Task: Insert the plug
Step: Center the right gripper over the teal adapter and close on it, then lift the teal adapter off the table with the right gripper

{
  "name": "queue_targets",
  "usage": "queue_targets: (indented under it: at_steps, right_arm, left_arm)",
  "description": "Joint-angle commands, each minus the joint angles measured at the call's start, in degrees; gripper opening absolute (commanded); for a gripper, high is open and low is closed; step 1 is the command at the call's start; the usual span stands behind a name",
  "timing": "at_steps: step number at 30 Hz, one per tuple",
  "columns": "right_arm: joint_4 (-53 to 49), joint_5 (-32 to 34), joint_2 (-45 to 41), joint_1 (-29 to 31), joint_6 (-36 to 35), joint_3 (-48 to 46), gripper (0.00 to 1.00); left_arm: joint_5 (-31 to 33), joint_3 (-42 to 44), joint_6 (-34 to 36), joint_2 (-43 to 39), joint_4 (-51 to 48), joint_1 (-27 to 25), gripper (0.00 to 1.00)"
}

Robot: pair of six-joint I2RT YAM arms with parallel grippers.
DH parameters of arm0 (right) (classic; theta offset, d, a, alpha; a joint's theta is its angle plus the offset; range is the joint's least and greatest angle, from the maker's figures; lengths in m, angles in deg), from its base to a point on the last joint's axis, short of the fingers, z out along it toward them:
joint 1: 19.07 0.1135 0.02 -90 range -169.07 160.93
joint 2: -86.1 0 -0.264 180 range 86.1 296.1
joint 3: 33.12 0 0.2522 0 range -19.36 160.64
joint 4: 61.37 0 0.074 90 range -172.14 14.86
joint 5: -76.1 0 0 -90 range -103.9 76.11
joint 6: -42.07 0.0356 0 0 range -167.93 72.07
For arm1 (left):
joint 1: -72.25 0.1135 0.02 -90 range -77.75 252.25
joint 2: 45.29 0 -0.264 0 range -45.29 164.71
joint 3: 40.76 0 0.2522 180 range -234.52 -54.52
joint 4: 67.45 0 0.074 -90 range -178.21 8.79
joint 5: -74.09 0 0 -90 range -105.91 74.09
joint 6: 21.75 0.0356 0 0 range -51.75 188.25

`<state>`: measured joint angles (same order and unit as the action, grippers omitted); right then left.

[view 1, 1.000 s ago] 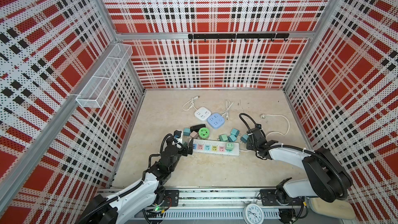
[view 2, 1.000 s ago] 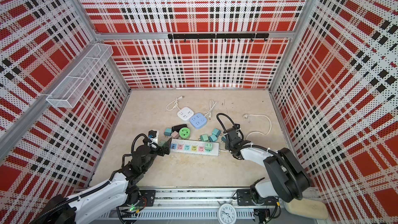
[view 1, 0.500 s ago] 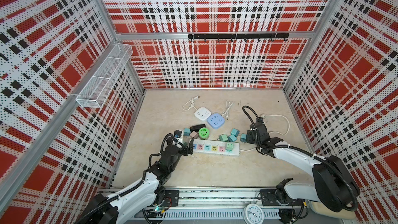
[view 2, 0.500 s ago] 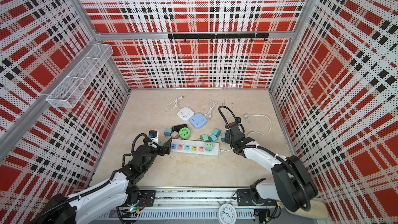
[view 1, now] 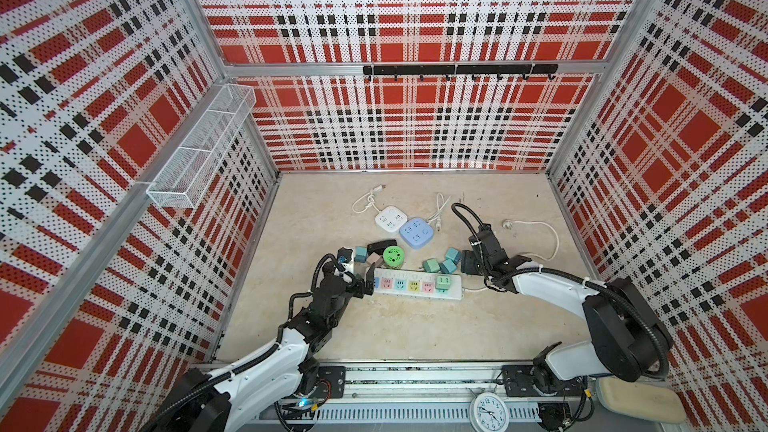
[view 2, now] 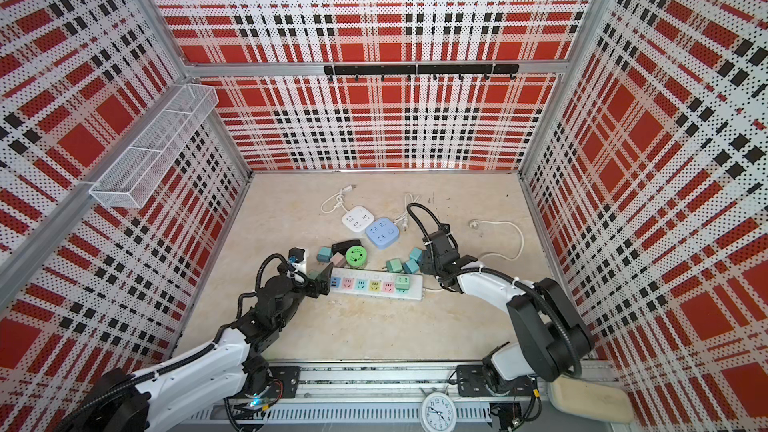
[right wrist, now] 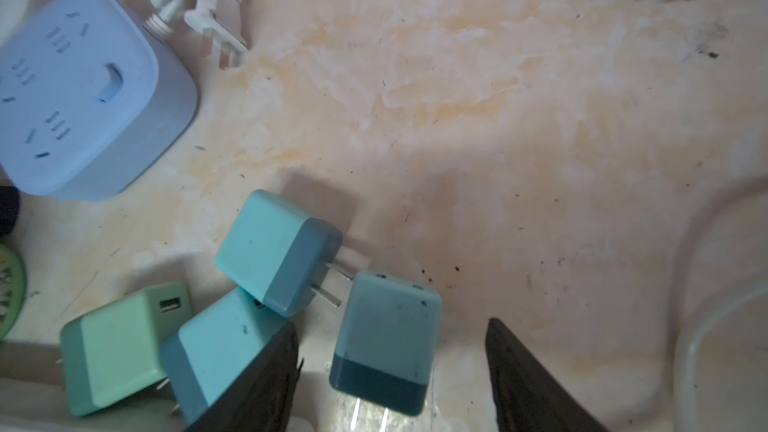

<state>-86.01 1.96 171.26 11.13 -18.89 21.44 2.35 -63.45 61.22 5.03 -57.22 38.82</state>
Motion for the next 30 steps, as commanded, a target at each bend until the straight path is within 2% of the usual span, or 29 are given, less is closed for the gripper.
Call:
queue_targets:
  at_steps: [1,7,11,13,20,30]
  right_arm:
    - [0.2,0.4,2.6,0.3,-0.8,1.3,0.73]
    - [0.8,1.0,4.3,0.3,-0.6,0.3,0.69]
    - [0.8,1.6,5.5,0.4,-0.8,0.5,0.58]
    - [1.0,1.6,6.3,0.3,-1.1,0.7,0.57]
    - [1.3,1.4,10.2,0.3,-1.7,2.1,0.56]
    - [2.8,1.9,7.9,0.4,-1.1,-0.2,0.36]
  left_arm:
    - [0.7,-1.3,-1.0,0.0,0.5,0.3,0.99]
    - [1.2,-1.1,-1.2,-0.5,0.3,0.3,0.99]
    - [1.6,-0.9,-1.6,-1.1,0.3,0.4,0.99]
    - [1.8,-0.7,-1.7,-1.3,0.3,0.4,0.99]
    - [1.7,-1.0,-1.9,-1.0,0.2,0.7,0.99]
    - [0.6,-1.1,-4.3,-0.5,0.1,3.3,0.99]
